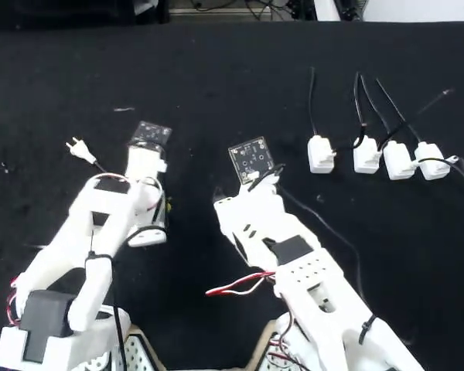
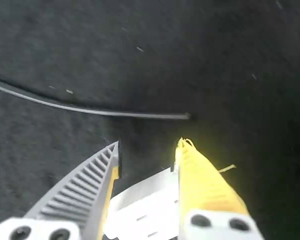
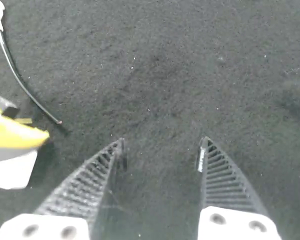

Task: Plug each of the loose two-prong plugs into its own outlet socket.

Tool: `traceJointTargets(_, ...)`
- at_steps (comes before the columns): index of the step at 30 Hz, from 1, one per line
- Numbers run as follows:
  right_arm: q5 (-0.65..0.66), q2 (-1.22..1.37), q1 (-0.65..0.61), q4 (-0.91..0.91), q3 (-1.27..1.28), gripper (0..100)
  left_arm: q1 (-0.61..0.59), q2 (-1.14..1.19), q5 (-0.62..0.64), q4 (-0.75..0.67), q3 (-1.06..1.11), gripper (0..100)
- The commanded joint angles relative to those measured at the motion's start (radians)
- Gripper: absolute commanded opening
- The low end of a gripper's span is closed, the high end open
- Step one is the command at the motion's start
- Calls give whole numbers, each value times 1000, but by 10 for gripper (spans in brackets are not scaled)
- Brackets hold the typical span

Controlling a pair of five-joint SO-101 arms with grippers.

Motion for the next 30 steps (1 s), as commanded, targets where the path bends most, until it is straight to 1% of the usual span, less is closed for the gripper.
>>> traceJointTargets(1,-6,-24,9,-25,-53,222,16,-28,6,68,-35,184)
traceJointTargets(5,-6,-24,9,-25,-53,222,-16,-150,6,183,-94,184)
traceJointTargets(7,-6,-24,9,-25,-53,222,-71,-236,6,221,-131,184)
traceJointTargets(10,-6,-24,9,-25,-53,222,-202,-311,11,196,-165,184)
traceJointTargets(13,-6,-24,8,-25,-53,222,-306,-281,18,146,-183,184)
traceJointTargets(17,0,-21,-21,-25,-51,222,-386,-143,95,57,-214,184)
traceJointTargets(21,0,-19,-21,-25,-51,222,-430,81,230,14,-374,185)
traceJointTargets(25,2,-19,-21,-25,-51,222,-420,354,367,23,-607,185)
traceJointTargets(27,2,-21,-21,-23,-51,222,-417,486,410,32,-723,185)
traceJointTargets(30,2,-22,-20,-21,-51,222,-417,671,456,107,-918,185)
